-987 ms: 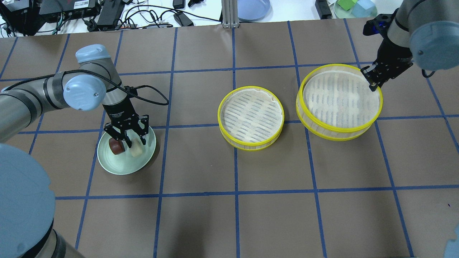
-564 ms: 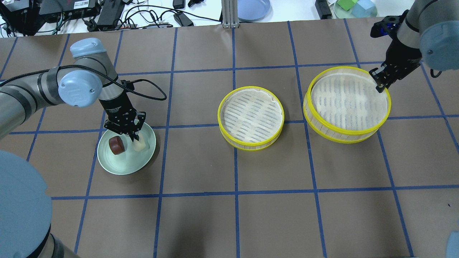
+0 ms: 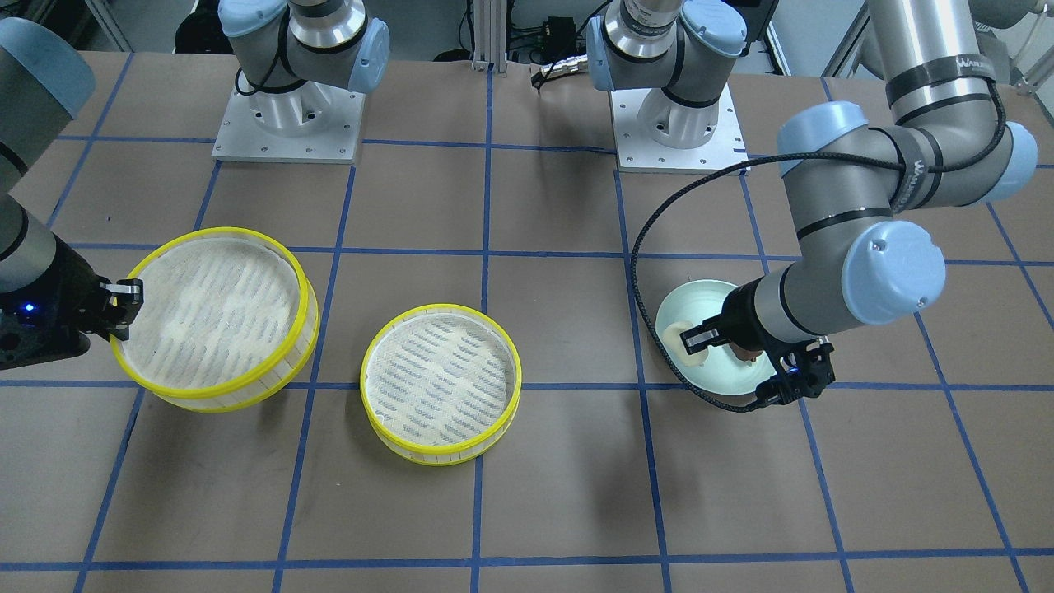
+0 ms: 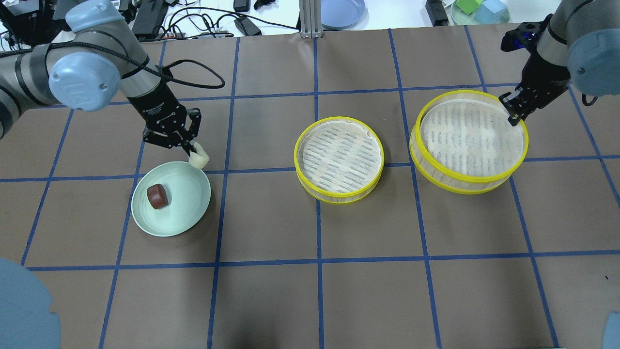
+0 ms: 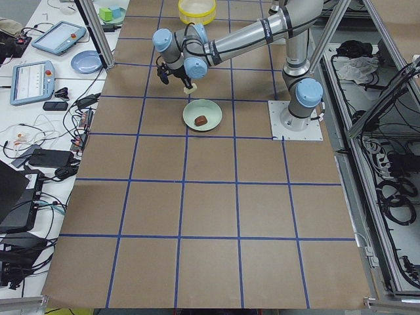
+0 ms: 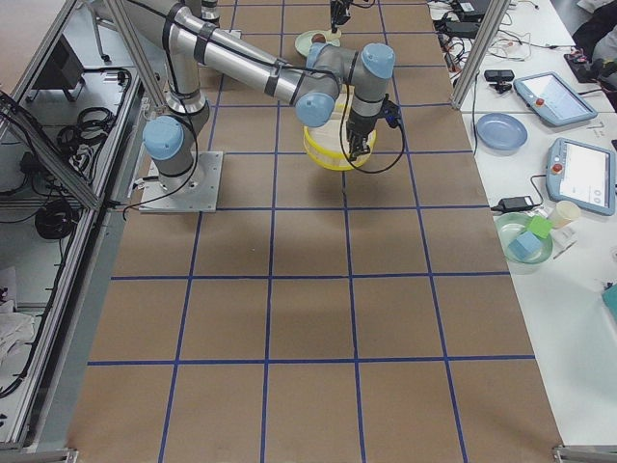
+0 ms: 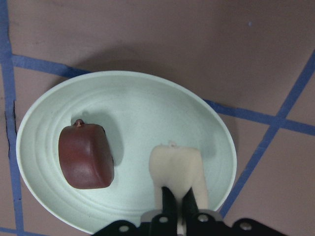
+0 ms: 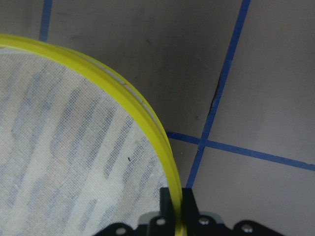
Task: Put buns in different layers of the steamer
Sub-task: 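Carry the white bun with left gripper over the lower steamer tier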
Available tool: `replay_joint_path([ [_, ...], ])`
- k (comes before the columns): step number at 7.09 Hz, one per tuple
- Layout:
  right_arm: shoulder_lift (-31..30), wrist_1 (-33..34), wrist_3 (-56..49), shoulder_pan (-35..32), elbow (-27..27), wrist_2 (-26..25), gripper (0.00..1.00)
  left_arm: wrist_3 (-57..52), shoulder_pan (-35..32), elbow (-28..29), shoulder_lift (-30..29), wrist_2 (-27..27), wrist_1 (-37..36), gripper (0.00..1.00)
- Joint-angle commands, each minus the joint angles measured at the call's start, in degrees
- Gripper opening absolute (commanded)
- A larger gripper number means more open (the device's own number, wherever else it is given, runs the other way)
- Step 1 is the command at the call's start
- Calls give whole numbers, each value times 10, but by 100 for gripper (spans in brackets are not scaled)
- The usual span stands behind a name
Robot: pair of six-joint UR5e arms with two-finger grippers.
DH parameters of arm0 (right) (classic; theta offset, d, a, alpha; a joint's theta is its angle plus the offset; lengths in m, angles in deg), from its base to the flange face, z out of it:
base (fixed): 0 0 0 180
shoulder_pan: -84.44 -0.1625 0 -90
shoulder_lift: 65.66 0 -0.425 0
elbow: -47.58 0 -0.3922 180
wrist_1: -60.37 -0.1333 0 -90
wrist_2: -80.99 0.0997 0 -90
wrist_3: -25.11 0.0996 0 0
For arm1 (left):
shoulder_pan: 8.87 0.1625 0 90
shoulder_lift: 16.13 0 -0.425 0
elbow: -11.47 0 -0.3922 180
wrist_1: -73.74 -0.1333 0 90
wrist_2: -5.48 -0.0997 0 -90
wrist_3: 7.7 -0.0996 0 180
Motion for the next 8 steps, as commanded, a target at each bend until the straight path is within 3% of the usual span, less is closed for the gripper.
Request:
replay_joint_path([
  [1, 0, 1, 0, 0, 0, 0, 0, 89, -53, 9, -6, 90, -85, 0],
  [4, -1, 2, 1, 0, 3, 1, 0, 163, -115, -1, -52, 213, -202, 0],
  [6, -1, 3, 1, 0, 3, 0, 0, 216, -177, -2, -88, 206, -249, 0],
  [8, -1, 3, 1, 0, 4, 1, 0, 219, -185, -1, -91, 206, -256, 100],
])
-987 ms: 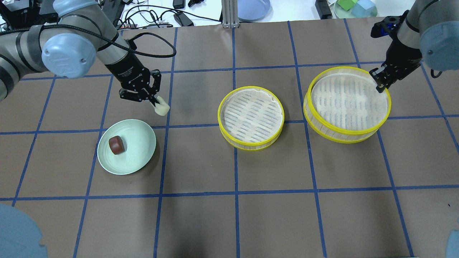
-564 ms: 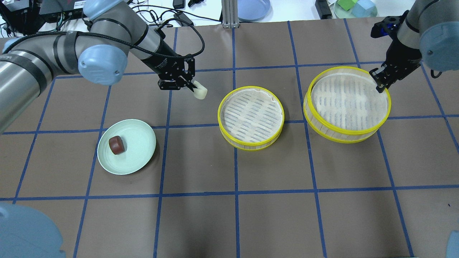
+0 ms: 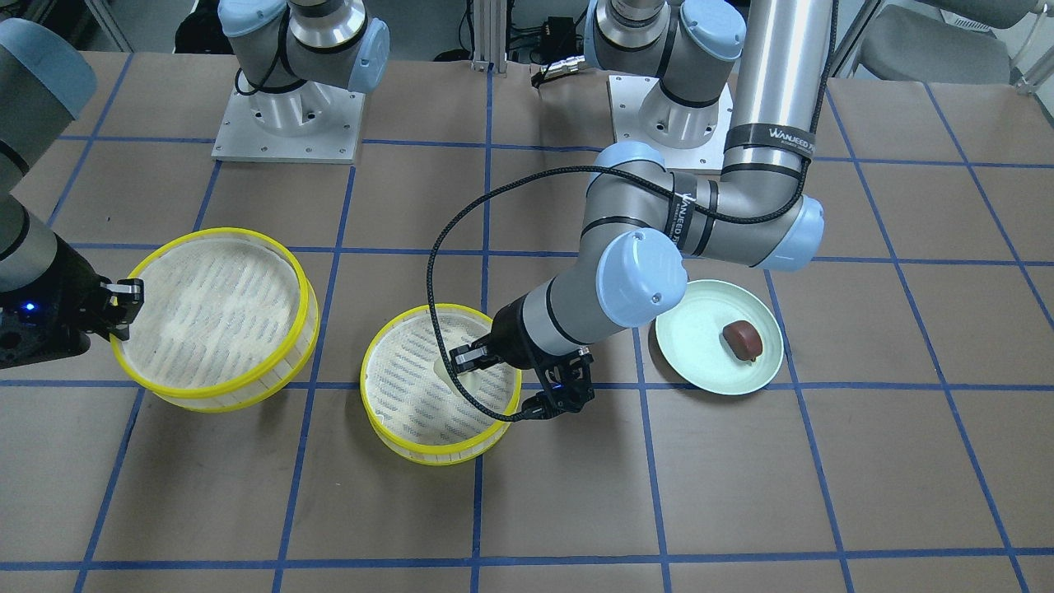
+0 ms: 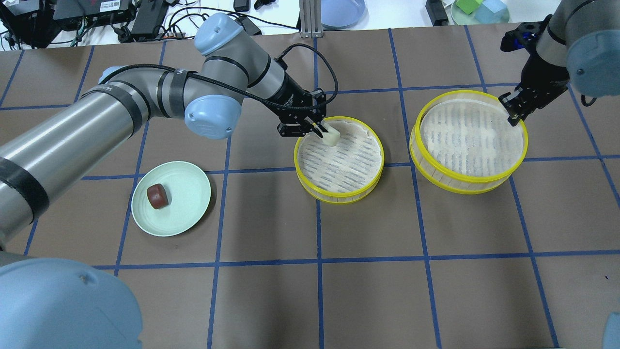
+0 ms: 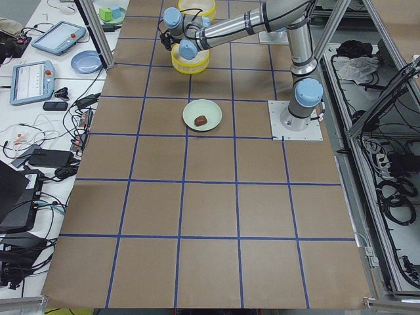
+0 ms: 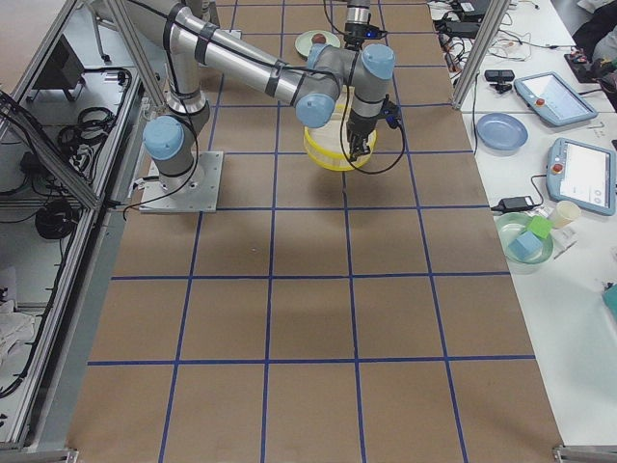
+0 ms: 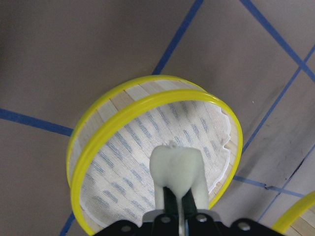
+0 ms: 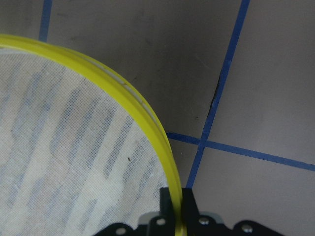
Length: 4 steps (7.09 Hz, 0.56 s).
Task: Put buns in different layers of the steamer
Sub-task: 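Open left gripper to drop the white bun into the lower tier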
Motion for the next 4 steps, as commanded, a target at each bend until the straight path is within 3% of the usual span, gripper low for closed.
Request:
replay_joint_path([
  [1, 0, 0, 0, 0, 1, 0, 0, 6, -7, 1, -3, 1, -26, 100],
  [2, -1, 0, 1, -1, 1, 1, 0, 4, -6, 9, 6, -6, -25, 100],
  [3, -4, 1, 32, -10, 2, 2, 0, -19, 3, 15, 24, -67, -7, 100],
  [4, -3, 3, 93, -40, 2, 1, 0, -109, 36, 22, 42, -131, 67, 100],
])
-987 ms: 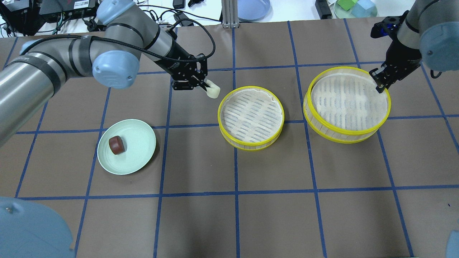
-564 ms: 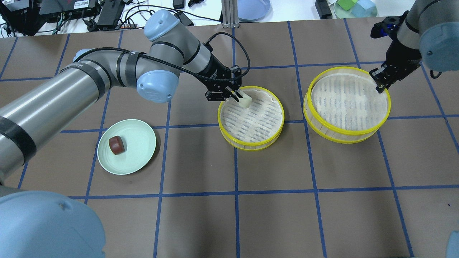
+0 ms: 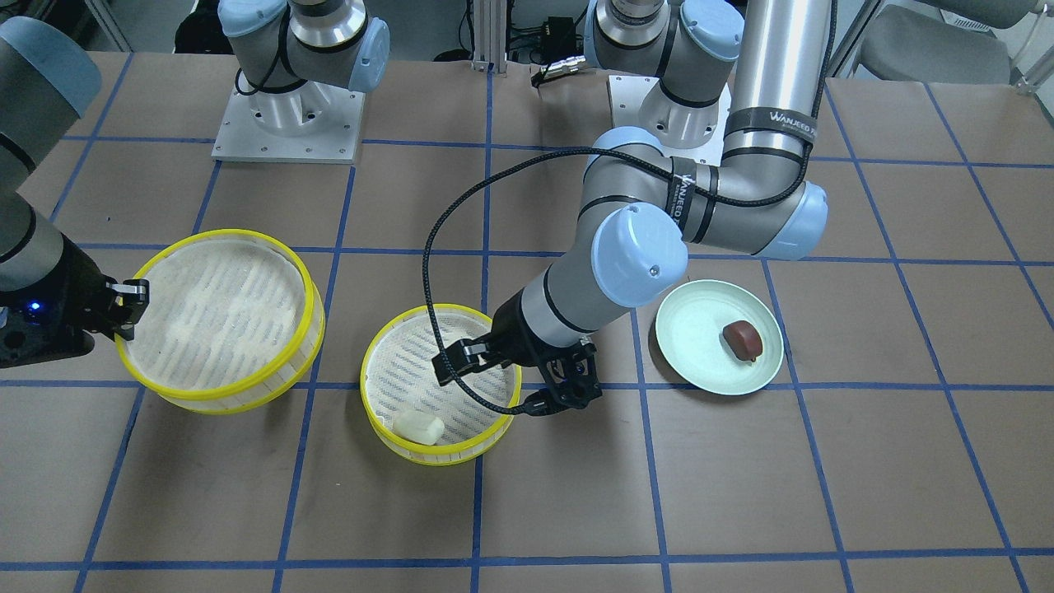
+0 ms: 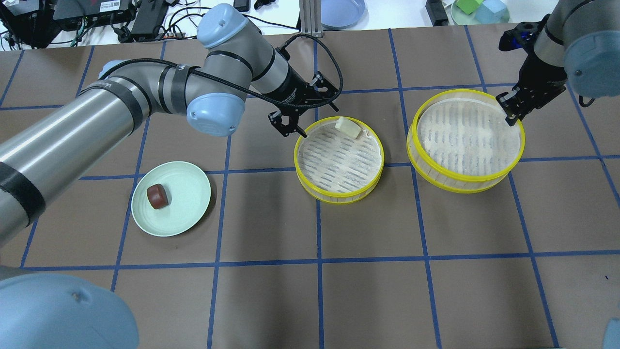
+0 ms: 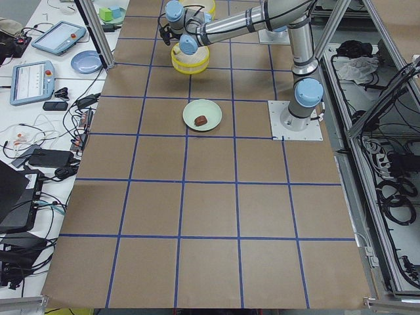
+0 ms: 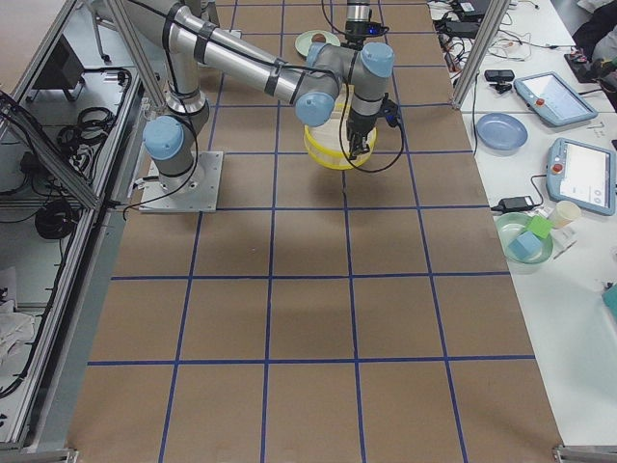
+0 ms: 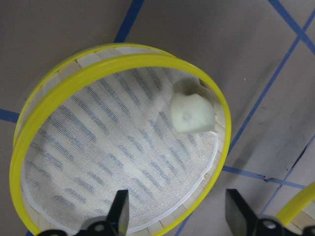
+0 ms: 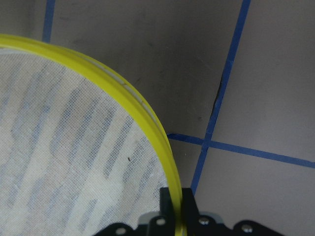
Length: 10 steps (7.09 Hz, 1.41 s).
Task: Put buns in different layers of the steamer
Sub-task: 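Open left gripper to drop the white bun into the lower tier, then restack the top tier with right gripper while left gripper moves to the plate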
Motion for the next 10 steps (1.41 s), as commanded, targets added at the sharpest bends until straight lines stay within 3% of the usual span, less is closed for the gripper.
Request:
replay_joint_path([
  [1, 1, 6, 101, -76, 0, 1, 0, -186, 76, 7, 40, -133, 132, 100],
  [3, 14, 16, 231, -157, 0, 1, 0, -315, 151, 4, 71, -221, 234, 100],
  [6, 60, 88, 331, -237, 0, 0, 0, -478, 265, -51, 71, -263, 254, 100],
  [10, 73, 84, 330, -241, 1, 0, 0, -470, 275, -102, 14, -264, 216, 100],
])
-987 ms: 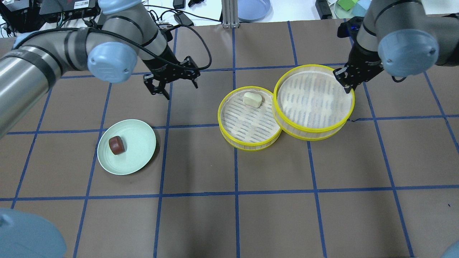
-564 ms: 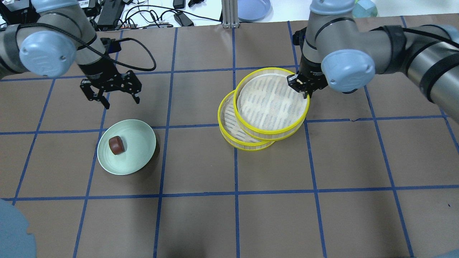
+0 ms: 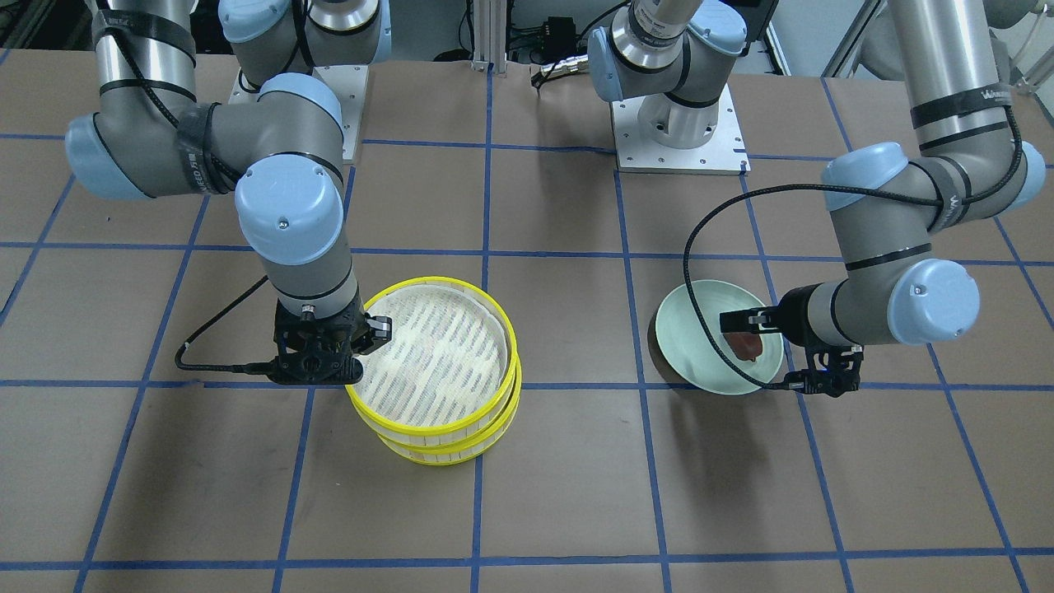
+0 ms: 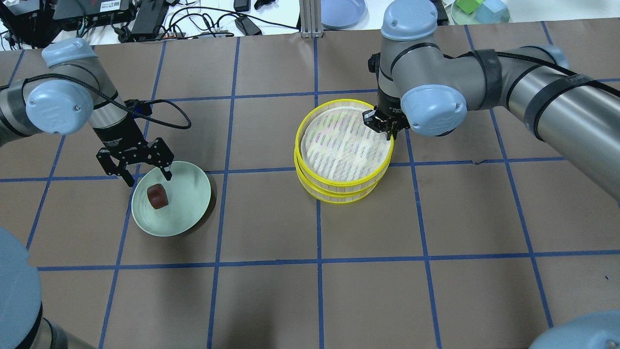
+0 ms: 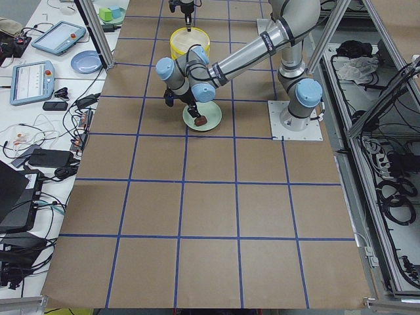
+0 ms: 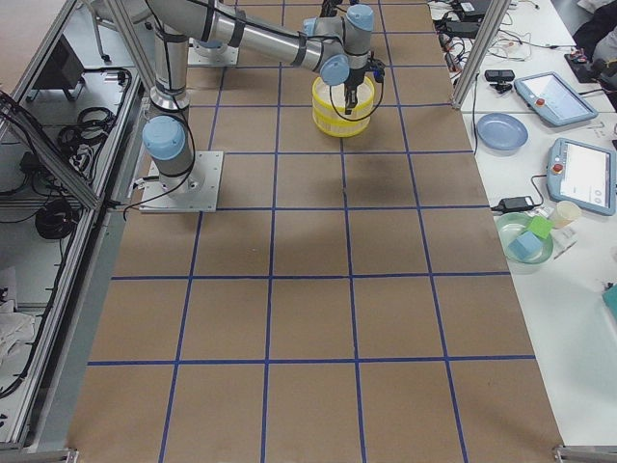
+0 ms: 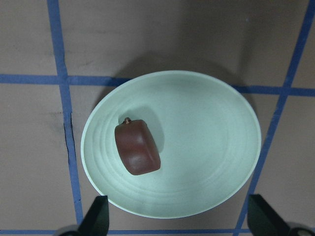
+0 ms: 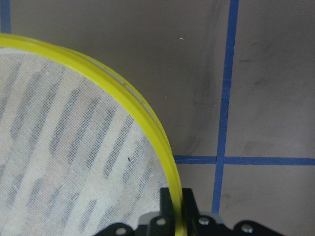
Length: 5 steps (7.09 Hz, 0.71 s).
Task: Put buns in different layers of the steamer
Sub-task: 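Grasp the dark brown bun with left gripper and lift it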
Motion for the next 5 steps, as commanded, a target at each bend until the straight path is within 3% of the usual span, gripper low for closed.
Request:
replay_joint_path([
  [1, 4, -2, 1, -2, 2, 0, 0, 6, 1, -10, -37, -1, -25, 99],
  [2, 9, -1, 1, -5, 2, 0, 0, 5, 1, -10, -49, -1, -31, 98],
  [3, 10, 5, 1, -7, 1, 0, 0, 6, 4, -10, -54, -1, -32, 86],
  [4, 10, 4, 1, -8, 2, 0, 0, 4, 5, -10, -58, -2, -32, 15],
  [5, 10, 4, 1, -8, 2, 0, 0, 3, 5, -9, -58, -2, -32, 0],
])
